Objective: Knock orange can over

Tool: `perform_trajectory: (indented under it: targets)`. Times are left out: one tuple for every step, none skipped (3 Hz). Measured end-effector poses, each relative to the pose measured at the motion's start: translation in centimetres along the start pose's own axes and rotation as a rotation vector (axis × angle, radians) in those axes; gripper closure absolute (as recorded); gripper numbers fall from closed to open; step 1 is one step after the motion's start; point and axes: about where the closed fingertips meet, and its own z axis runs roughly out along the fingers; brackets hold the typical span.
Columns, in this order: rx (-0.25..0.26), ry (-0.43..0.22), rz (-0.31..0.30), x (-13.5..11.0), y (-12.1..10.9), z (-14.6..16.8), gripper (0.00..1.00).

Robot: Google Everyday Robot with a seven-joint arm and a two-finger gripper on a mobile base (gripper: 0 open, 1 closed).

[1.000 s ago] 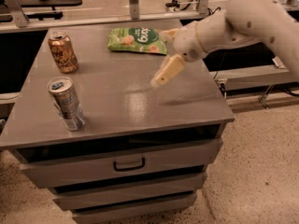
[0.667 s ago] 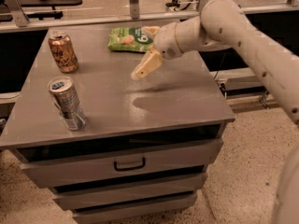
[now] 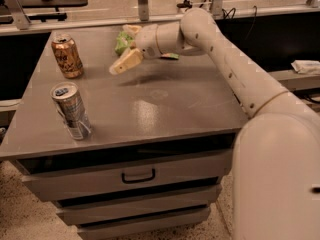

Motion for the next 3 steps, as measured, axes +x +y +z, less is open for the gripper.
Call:
perform_trajectory:
  targets:
    - [-0.043,-0.069,0.043,-2.3,-0.2,3.2,0.0]
    - [-0.072,-0.093,0.059,-4.3,0.7,5.9,0.0]
    - [-0.104,-0.103,0.068,-5.5,2.6,8.6,0.0]
